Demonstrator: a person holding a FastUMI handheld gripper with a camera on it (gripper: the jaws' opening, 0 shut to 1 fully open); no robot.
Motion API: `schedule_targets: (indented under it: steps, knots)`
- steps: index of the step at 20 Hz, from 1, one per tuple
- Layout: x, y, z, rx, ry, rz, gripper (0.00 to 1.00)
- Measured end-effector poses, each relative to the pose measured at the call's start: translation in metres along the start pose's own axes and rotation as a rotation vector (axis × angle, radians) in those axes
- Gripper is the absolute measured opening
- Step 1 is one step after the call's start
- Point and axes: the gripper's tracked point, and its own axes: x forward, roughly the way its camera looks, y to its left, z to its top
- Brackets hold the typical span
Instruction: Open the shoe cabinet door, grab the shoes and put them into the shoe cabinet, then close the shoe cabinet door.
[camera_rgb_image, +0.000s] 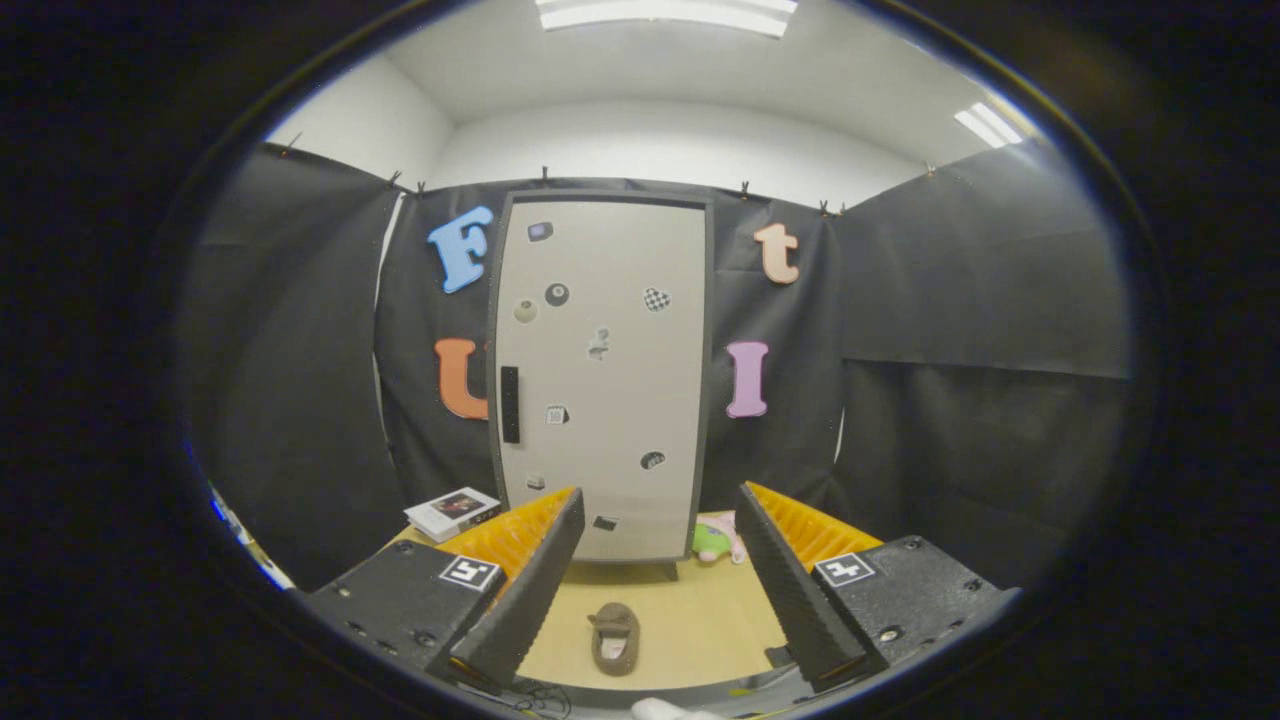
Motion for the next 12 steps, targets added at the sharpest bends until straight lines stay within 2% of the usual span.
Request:
schedule_targets:
  steps: [4, 12]
  knots:
    - [0.040, 0.027, -0.002, 0.016, 0.019, 0.029, 0.99]
    - [0.161, 0.119, 0.002, 0.026, 0.019, 0.185, 0.99]
